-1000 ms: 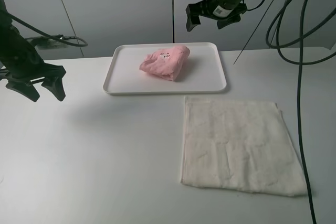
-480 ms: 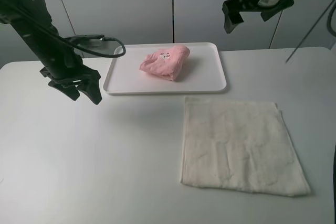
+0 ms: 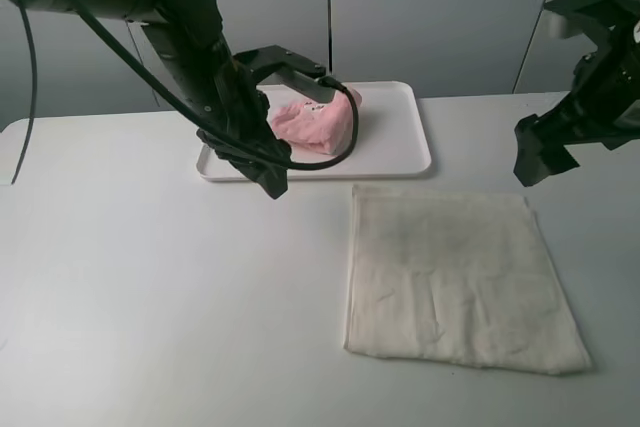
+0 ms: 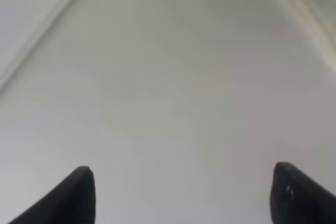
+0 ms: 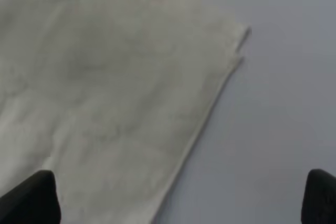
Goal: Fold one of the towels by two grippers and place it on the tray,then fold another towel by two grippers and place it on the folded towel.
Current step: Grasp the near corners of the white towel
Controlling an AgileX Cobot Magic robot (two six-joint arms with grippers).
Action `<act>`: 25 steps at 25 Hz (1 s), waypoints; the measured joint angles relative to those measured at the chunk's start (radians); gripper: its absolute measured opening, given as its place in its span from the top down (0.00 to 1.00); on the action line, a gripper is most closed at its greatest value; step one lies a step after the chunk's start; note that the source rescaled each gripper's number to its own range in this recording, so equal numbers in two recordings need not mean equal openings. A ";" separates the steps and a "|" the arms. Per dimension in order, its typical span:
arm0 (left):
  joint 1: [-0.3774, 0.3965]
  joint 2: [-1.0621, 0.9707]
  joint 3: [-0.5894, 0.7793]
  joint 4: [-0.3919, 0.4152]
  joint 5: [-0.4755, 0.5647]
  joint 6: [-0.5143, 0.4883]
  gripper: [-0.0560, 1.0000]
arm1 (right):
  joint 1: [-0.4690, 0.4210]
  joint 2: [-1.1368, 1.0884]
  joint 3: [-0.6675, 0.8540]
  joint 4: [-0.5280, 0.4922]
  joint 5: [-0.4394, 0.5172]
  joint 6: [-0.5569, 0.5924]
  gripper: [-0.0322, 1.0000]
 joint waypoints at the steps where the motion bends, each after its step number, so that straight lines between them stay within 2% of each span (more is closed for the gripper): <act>1: -0.025 0.012 -0.032 0.014 0.018 0.011 0.12 | 0.000 -0.013 0.014 0.000 0.032 -0.016 0.00; 3: -0.082 0.036 -0.078 0.037 0.055 0.042 0.12 | 0.000 -0.026 0.023 0.034 0.110 -0.112 0.00; 6: -0.150 0.071 -0.099 0.058 0.071 0.130 0.12 | 0.000 -0.028 0.029 0.140 0.220 -0.313 0.00; 9: -0.197 0.082 -0.099 0.069 0.074 0.197 0.12 | 0.000 -0.028 0.029 0.162 0.242 -0.472 0.00; 14: -0.245 0.082 -0.099 0.082 0.088 0.220 0.12 | 0.000 -0.028 0.061 0.129 0.250 -0.747 0.00; 17: -0.266 0.082 -0.099 0.092 0.099 0.228 0.12 | 0.000 -0.030 0.120 0.135 0.250 -0.837 0.00; 19: -0.277 0.082 -0.099 0.092 0.099 0.235 0.12 | 0.000 -0.030 0.175 0.159 0.223 -0.847 0.00; 25: -0.326 0.082 -0.091 0.092 0.091 0.259 0.04 | 0.000 -0.032 0.324 0.288 0.008 -0.953 0.00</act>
